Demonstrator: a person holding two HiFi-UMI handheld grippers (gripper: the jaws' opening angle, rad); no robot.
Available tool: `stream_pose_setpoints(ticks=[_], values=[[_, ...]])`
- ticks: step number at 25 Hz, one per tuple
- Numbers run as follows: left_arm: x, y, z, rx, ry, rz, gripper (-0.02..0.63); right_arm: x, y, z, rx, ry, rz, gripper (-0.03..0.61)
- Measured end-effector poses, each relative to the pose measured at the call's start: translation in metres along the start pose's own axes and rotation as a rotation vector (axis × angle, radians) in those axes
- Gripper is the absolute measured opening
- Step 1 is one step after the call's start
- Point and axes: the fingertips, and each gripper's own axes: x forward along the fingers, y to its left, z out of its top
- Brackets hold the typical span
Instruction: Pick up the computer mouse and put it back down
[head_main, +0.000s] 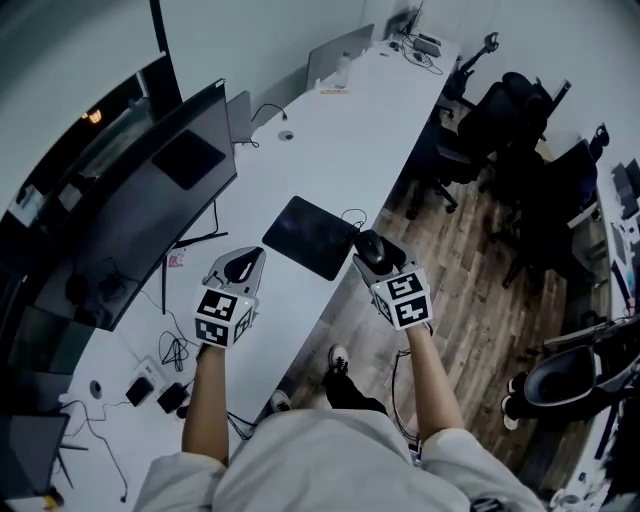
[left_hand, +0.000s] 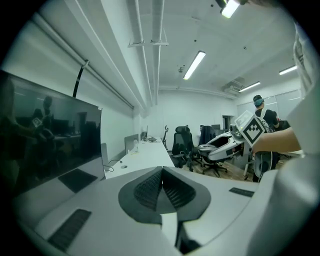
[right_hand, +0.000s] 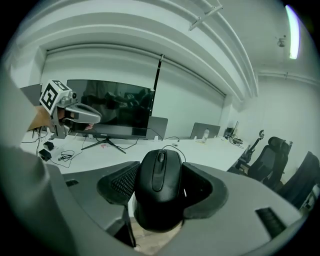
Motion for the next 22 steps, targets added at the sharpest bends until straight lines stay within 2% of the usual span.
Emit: stream_pose_setpoints(ticks=[9,16,22], values=[[0.068,0.000,-0.023,-0.058,0.078,0.083,0.014,0.082,-0.042,-0.033,-0.014,0.061,0.138,0.279],[0.093,0.023,-0.055,-0.106,0.165,0.186,0.014,0.169,-0.031,-0.035,-0.019,0.061,0.301,0.279],[0.116,0.040,-0.082,-0.161,0.212,0.256,0.014,0.235,-0.043,-0.064,0.013,0.116,0.344,0.279]])
